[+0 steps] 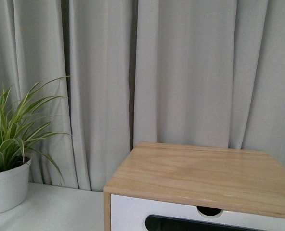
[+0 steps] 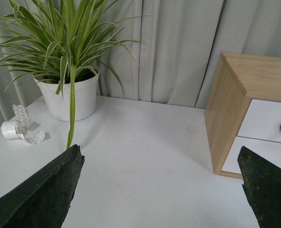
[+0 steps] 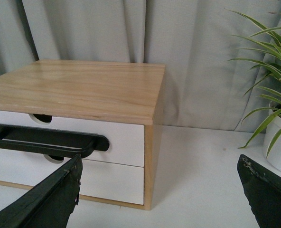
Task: Pull drawer
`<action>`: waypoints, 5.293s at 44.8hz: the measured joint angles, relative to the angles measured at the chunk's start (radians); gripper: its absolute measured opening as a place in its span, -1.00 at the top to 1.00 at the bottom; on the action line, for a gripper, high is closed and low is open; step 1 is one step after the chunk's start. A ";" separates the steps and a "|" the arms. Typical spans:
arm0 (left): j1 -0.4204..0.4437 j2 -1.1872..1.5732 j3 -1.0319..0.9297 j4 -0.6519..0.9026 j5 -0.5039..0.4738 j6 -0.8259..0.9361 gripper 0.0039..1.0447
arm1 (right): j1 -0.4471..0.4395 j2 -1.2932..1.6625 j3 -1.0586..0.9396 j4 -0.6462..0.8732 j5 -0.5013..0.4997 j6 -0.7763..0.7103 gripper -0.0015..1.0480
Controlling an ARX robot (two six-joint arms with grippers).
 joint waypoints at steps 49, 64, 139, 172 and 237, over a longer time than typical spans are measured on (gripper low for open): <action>0.000 0.000 0.000 0.000 0.000 0.000 -0.89 | 0.000 0.000 0.000 0.000 0.000 0.000 -0.83; 0.000 0.000 0.000 0.000 0.000 0.000 -0.89 | 0.000 0.000 0.000 0.000 0.000 0.000 -0.83; -0.427 1.611 0.922 0.042 0.367 1.218 -0.89 | 0.066 1.275 0.558 -0.082 -0.522 -1.170 -0.83; -0.504 1.731 0.995 0.041 0.340 1.206 -0.89 | 0.102 1.421 0.573 0.114 -0.516 -1.094 -0.83; -0.523 1.852 1.073 -0.003 0.284 1.206 -0.89 | 0.137 1.526 0.618 0.232 -0.544 -1.000 -0.83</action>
